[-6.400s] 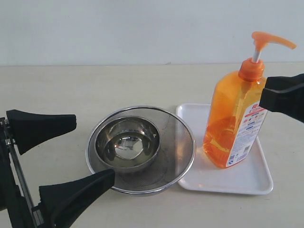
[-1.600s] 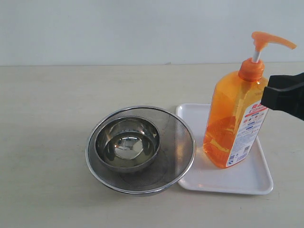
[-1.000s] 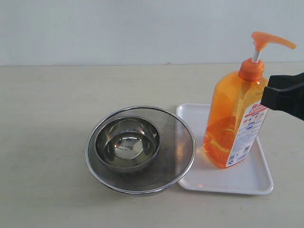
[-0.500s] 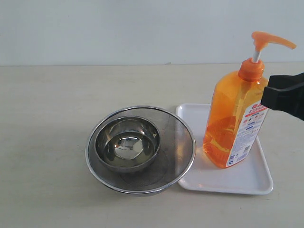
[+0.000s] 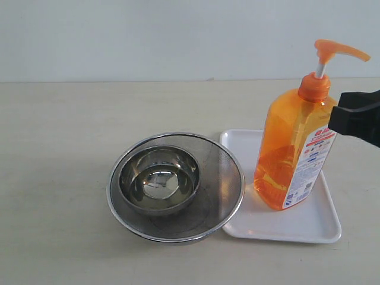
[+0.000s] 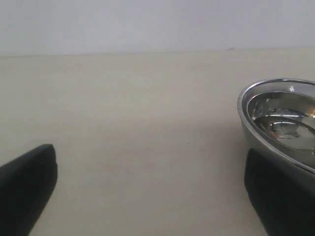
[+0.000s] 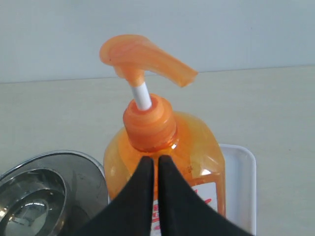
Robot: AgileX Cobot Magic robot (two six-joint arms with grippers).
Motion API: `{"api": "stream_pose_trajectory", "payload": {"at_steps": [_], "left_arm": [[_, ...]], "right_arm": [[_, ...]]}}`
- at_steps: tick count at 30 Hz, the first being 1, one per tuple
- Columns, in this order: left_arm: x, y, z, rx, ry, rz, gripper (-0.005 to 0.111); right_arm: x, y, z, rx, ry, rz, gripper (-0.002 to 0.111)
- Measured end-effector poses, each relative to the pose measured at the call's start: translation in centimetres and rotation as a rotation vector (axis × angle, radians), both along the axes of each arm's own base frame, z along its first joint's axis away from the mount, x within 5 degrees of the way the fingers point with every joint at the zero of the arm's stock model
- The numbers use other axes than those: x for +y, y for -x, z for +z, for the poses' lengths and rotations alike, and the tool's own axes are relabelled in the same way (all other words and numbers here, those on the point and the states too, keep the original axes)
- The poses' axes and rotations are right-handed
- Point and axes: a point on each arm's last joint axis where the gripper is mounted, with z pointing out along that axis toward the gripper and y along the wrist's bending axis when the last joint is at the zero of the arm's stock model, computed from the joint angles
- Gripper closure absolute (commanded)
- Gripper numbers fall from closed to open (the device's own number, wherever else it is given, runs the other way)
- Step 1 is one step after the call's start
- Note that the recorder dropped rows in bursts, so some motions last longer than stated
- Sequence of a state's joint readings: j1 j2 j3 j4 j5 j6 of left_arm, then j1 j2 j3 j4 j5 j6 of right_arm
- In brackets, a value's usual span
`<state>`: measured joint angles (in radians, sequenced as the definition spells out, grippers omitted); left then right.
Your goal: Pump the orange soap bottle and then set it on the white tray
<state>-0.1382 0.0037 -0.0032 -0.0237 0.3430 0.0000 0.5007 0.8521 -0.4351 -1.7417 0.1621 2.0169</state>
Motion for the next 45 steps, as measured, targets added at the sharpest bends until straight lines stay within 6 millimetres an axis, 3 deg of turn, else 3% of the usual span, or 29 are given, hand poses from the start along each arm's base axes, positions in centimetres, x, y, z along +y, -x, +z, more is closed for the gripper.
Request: {"api": "stream_pose_trajectory", "payload": {"at_steps": [13,25,34,45], "left_arm": [[0.0,0.0,0.0,0.000,0.000,0.000,0.011],[0.0,0.0,0.0,0.000,0.000,0.000,0.011],[0.0,0.0,0.0,0.000,0.000,0.000,0.011],[0.0,0.0,0.0,0.000,0.000,0.000,0.011]], "right_arm": [[0.1,0.0,0.0,0.001,0.002,0.007,0.108],[1.6,1.0,-0.6,0.052,0.004,0.215,0.108],[-0.9,3.1,-3.2,0.034,0.017,0.077,0.108],[-2.2,3.9,-2.6,-0.022,-0.065,-0.018,0.108]]}}
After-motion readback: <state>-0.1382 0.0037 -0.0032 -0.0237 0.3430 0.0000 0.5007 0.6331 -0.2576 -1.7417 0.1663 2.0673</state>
